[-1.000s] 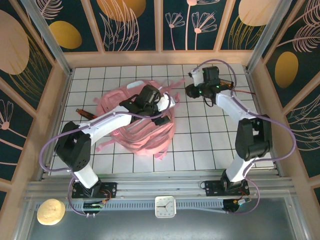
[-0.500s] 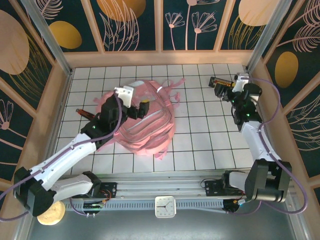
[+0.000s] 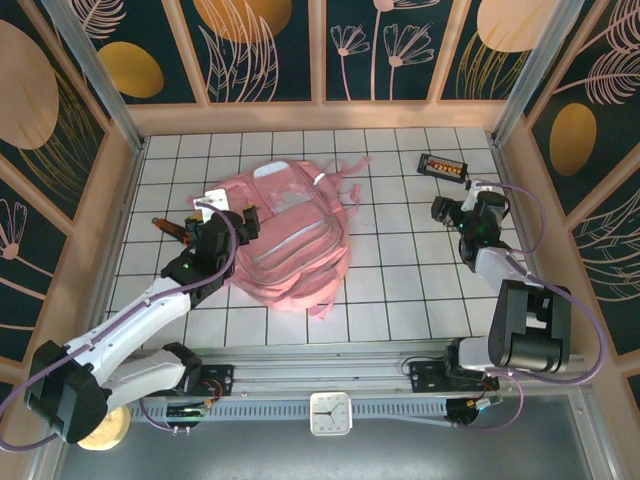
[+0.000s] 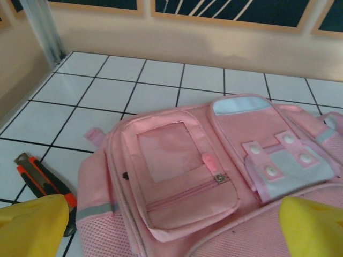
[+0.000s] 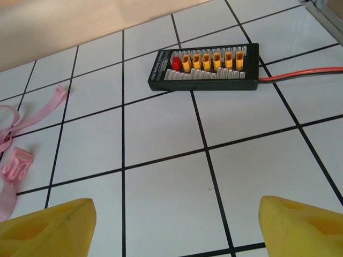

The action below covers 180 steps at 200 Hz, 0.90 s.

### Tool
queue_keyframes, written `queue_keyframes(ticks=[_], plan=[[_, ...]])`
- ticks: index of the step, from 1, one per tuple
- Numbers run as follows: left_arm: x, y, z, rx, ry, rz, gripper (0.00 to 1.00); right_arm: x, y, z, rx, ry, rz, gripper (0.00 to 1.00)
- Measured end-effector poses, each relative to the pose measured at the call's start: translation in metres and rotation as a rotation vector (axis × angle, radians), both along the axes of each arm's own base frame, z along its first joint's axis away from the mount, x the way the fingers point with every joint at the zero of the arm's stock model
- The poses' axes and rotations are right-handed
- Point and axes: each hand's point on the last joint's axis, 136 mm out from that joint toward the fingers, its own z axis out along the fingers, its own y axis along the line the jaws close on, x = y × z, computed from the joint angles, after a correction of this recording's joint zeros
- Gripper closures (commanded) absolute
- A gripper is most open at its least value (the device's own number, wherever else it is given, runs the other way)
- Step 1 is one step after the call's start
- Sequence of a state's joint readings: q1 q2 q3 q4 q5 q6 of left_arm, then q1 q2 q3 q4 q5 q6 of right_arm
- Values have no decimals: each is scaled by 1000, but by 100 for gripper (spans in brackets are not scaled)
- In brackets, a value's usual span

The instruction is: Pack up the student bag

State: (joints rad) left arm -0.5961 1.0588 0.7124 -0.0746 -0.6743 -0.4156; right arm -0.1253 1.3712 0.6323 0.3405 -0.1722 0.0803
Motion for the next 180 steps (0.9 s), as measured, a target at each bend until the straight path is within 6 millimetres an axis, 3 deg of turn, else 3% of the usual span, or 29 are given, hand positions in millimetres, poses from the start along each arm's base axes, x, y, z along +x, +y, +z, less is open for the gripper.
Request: queue_keyframes(ticks=[27,48,106,158,180], plan=[[3,10,-3,37,6,40,1,4,-1,8,-3,-58,-2,19],[6,30,-8,47,3,98,1,7,0,8,-7,-93,1,19],[-1,81,-33,59,0,229,1,9,9,-24,-29,-113,38,20],[-15,128,-45,65,-79,362,1,-28,28,-43,-87,-187,64,18],[-18,136,-55,91,-103,363,1,-46,28,-48,-115,-237,50,18]])
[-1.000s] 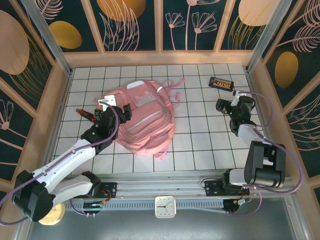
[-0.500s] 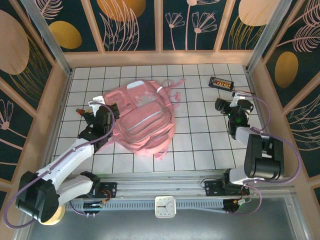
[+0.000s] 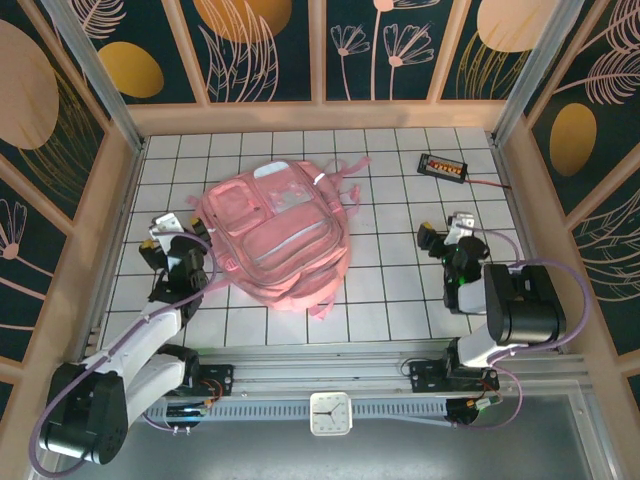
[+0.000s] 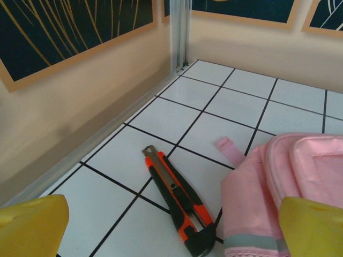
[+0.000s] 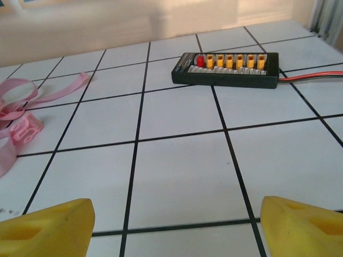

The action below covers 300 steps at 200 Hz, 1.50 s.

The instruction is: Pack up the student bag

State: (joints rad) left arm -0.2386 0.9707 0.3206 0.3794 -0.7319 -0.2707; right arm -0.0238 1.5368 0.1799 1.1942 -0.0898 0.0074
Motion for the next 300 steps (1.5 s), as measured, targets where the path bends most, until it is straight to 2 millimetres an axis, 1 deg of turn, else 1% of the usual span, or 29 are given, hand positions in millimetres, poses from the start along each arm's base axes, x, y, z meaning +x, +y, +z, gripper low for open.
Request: queue_keyframes(ticks=[13,35,54,56,58,61,70,89,104,129,149,161,182,209,236,255,269,285,300], plan=[[3,3,-7,6,2,-1,1,-1,0,-3,-5,3,-6,17],[15,7,-17,12,5,1,1,8,-5,11,-4,-45,-20,16],[26,4,-30,16,15,-17,1,13,-8,21,-5,-81,-28,16],[27,4,-31,16,18,-20,1,13,-8,21,-5,-82,-28,14],[29,4,-33,19,21,-24,1,14,-9,22,-5,-83,-29,5],[30,3,-35,20,24,-25,1,14,-9,22,-5,-84,-29,1],[34,0,-43,25,44,-42,1,13,-9,22,-2,-84,-31,1],[42,-6,-51,40,62,-82,1,14,-9,23,-3,-89,-30,1],[51,-11,-51,50,61,-115,1,14,-9,23,-4,-90,-31,1],[64,-23,-40,66,34,-202,1,14,-9,23,-3,-90,-30,1],[70,-35,-36,76,15,-294,1,14,-9,23,-3,-90,-30,1],[71,-39,-33,75,-2,-337,1,14,-9,23,-4,-90,-31,1],[67,-39,-30,64,-27,-387,1,14,-9,24,-4,-91,-31,1],[63,-33,-27,45,-58,-423,1,14,-9,24,-4,-94,-30,1],[65,-32,-26,35,-87,-452,1,14,-9,25,-4,-96,-30,1],[68,-36,-30,30,-93,-480,1,14,-9,25,-4,-96,-30,1],[68,-39,-37,22,-86,-499,1,14,-9,25,-4,-96,-30,1],[65,-35,-43,8,-84,-497,1,14,-9,25,-4,-96,-30,1],[65,-30,-44,-3,-88,-480,1,14,-9,25,-4,-96,-30,1]])
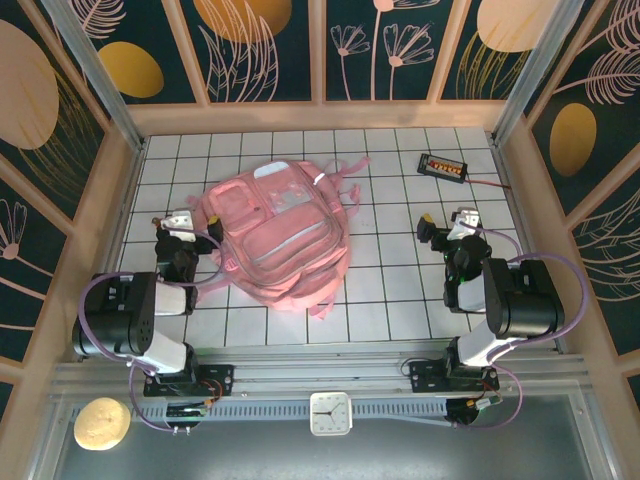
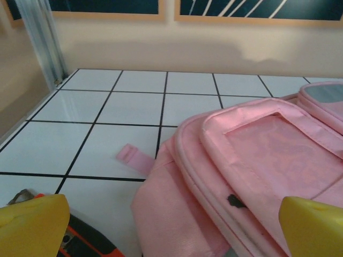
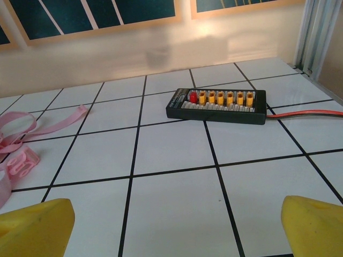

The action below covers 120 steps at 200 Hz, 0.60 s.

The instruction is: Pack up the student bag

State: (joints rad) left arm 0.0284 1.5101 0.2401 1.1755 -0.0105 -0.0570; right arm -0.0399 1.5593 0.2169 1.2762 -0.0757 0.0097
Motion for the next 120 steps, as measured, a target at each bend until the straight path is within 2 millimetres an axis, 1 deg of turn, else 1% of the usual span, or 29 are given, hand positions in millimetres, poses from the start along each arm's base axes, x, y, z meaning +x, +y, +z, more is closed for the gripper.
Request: queue_keyframes(ticks=[30,64,109,120], plan=[[0,3,1,-8,-3,14,1,0,0,0,0,0,0,1],[1,5,6,-11,-25,24,1,0,0,0,1,0,4,1],[1,5,9,-12,-38,24,1,-4,12,6,15,-28,114,1],[1,5,10,-14,-40,24,1,-4,12,6,17,-29,119,1]])
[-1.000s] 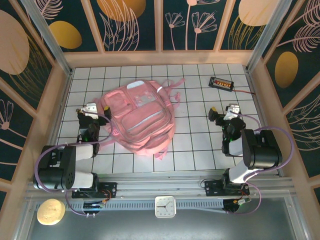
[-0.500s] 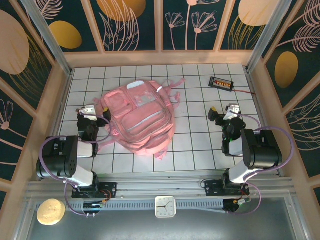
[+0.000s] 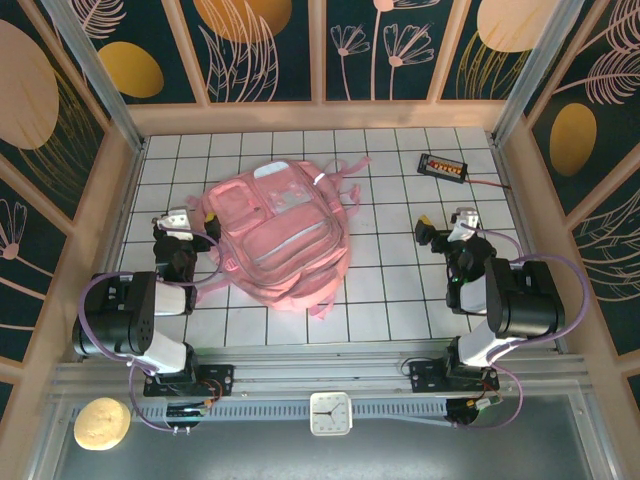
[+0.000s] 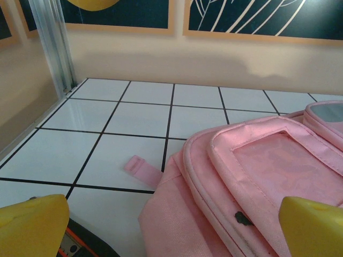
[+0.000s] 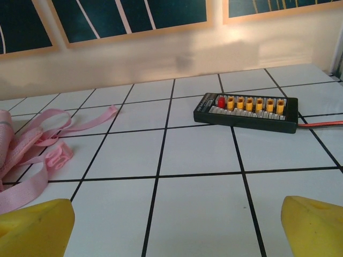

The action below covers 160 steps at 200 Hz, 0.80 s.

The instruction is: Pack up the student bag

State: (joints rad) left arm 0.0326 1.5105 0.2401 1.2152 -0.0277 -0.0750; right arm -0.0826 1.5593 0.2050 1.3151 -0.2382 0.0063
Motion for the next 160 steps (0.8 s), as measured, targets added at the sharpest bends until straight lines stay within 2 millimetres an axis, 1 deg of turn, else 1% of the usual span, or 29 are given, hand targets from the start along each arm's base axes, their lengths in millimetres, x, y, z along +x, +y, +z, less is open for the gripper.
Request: queue_keyframes(ticks=[60,160], plan=[[0,0,0,-1,-2,0,1,1,-4,0,-3,1,-27,1],[0,0,0,-1,-2,0,1,1,-4,0,-5,2,-34,1]])
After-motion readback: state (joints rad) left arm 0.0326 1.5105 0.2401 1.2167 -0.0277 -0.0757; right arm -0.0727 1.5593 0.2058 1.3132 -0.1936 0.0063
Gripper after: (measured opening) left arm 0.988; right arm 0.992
